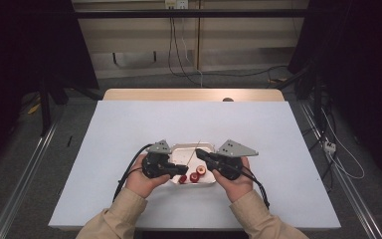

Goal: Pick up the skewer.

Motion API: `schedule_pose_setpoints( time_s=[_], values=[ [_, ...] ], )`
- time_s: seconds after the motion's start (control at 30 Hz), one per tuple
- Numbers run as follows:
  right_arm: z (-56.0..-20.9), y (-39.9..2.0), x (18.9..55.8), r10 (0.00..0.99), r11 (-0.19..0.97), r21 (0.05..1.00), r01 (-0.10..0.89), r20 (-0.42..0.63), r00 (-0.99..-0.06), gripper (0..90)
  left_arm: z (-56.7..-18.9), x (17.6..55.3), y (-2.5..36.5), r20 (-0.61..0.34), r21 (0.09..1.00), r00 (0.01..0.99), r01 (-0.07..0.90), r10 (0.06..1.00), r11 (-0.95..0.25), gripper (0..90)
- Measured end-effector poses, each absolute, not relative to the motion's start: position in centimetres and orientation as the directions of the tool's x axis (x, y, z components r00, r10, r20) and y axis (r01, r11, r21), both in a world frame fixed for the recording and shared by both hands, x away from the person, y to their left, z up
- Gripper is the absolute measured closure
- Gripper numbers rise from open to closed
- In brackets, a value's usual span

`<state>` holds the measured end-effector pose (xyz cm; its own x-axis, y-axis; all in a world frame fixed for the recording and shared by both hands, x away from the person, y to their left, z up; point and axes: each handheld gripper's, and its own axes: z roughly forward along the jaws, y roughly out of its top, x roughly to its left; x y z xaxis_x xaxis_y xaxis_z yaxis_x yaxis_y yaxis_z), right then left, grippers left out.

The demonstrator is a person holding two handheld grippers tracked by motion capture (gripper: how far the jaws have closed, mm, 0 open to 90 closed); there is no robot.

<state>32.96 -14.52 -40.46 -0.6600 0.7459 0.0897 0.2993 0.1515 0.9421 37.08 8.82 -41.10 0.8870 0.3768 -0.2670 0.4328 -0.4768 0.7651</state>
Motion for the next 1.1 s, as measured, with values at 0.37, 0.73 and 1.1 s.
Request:
schedule_pose_setpoints(
  time_s=[0.37,0.73,1.1],
  values=[
    [-42.8,-15.3,33.8,0.776,0.196,0.905,0.377,0.092,-0.624,58.7,-40.9,37.1,10.8,-0.297,0.795,0.871,0.452,0.391,-0.404,89.2],
    [-45.2,-15.4,34.2,0.788,0.25,0.843,0.476,0.109,-0.606,49.7,-40.9,37.1,11.6,-0.306,0.807,0.868,0.455,0.391,-0.377,89.2],
    [-45.7,-15.7,33.9,0.773,0.284,0.823,0.492,0.108,-0.625,69.6,-41.0,37.0,11.7,-0.309,0.806,0.864,0.46,0.398,-0.373,89.1]
  ],
)
